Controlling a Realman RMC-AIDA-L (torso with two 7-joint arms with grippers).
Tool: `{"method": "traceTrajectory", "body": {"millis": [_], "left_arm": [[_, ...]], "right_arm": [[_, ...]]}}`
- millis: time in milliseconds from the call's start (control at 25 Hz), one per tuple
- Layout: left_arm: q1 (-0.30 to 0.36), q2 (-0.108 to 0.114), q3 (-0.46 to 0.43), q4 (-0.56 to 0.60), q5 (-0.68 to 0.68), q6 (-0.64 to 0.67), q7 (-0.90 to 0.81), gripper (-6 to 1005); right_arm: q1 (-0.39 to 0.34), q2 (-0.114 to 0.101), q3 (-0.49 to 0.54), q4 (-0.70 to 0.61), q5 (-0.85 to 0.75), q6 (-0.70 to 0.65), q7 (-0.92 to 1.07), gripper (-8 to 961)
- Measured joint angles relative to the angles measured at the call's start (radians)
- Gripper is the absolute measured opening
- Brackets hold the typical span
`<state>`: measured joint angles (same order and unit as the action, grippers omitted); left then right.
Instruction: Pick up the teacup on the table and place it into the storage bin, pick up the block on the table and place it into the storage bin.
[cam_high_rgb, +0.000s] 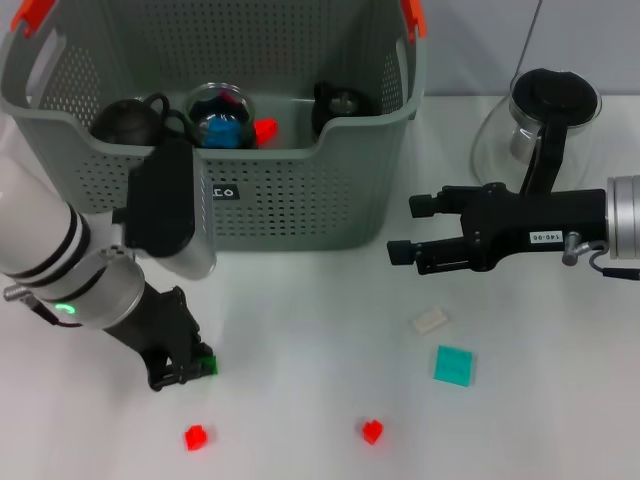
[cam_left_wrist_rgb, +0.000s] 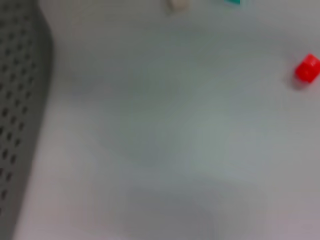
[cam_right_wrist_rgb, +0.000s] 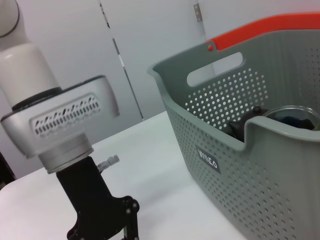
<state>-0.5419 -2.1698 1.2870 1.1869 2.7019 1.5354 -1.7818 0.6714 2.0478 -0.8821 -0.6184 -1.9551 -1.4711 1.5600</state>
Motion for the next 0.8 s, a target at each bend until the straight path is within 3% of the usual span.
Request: {"method": "traceTrajectory", "body": {"millis": [560, 720, 800], "left_arm": [[-0.051, 0.007, -0.262, -0.015, -0.117, 0.041, -0.136, 125], [-0.087, 0.028, -0.476, -0.031, -0.312, 0.243, -0.156, 125], [-0.119, 0.067, -0.596, -0.068, -0.479, 0.378, -0.199, 125]], "right_arm": [[0.002, -0.001, -0.002, -0.001, -0.001, 0.0, 0.0, 911], [0.003, -0.002, -0.004, -0.001, -0.001, 0.0, 0.0, 912], [0.003, -0.003, -0.005, -0.001, -0.001, -0.001, 0.0, 912]]}}
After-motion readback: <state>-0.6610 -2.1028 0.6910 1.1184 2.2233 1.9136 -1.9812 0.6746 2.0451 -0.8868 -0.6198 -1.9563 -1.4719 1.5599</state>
